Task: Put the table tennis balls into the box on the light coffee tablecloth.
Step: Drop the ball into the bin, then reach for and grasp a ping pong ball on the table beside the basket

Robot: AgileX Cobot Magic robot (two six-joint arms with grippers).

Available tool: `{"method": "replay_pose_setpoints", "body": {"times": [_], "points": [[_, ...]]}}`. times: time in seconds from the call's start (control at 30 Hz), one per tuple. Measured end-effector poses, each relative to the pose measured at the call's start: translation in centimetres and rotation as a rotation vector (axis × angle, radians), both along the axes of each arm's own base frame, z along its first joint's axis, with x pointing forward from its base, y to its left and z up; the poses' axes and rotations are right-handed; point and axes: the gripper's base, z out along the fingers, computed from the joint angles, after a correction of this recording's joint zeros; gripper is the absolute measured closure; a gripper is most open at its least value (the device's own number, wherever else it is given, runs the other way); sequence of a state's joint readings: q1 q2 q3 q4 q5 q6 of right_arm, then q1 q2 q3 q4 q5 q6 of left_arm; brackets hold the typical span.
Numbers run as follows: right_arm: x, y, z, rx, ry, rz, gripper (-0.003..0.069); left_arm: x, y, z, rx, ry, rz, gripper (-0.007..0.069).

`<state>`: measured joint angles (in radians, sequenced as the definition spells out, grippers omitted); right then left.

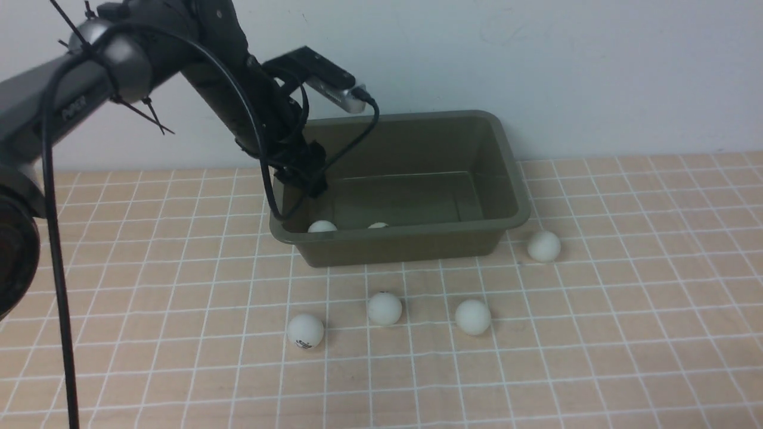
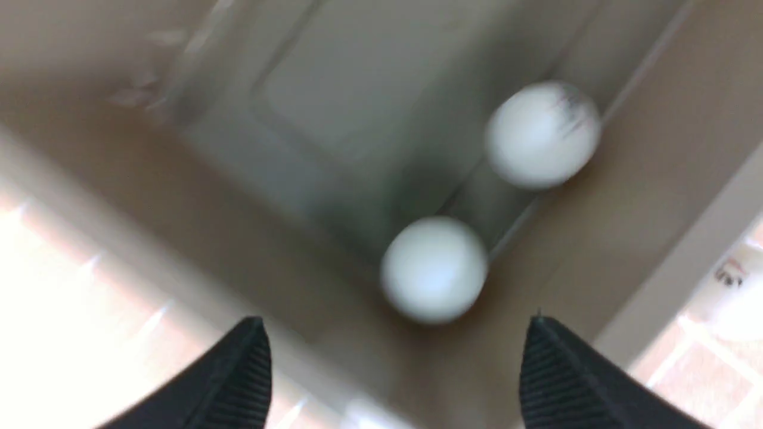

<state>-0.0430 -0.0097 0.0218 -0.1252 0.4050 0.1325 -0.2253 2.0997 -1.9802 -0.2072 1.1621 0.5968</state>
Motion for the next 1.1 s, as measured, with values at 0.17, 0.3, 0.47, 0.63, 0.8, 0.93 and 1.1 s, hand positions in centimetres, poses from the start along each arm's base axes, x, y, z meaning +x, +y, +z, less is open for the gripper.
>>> {"method": "replay_pose_setpoints", "body": {"times": [0.17, 0.3, 0.47, 0.63, 0.8, 0.93, 1.1], "points": [[0.0, 0.0, 0.0, 0.000, 0.000, 0.000, 0.0673, -0.9, 1.5, 5.0, 0.058, -0.080, 0.164, 0.0293], [0.0, 0.0, 0.0, 0.000, 0.000, 0.000, 0.0673, -2.3, 2.0, 7.4, 0.040, -0.113, 0.242, 0.0503], [0.0, 0.0, 0.0, 0.000, 0.000, 0.000, 0.0673, -5.2, 2.8, 8.7, 0.037, -0.099, 0.264, 0.0677], [0.0, 0.0, 0.0, 0.000, 0.000, 0.000, 0.0673, -9.7, 3.8, 8.5, 0.063, -0.036, 0.262, 0.0692], [0.0, 0.0, 0.0, 0.000, 0.000, 0.000, 0.0673, -13.4, 4.6, 7.4, 0.089, 0.021, 0.228, 0.0692], [0.0, 0.0, 0.0, 0.000, 0.000, 0.000, 0.0673, -14.7, 4.4, 5.7, 0.081, 0.085, 0.144, 0.0692], [0.0, 0.0, 0.0, 0.000, 0.000, 0.000, 0.0673, -15.8, 3.2, 3.0, -0.011, 0.188, -0.001, 0.0692]]}}
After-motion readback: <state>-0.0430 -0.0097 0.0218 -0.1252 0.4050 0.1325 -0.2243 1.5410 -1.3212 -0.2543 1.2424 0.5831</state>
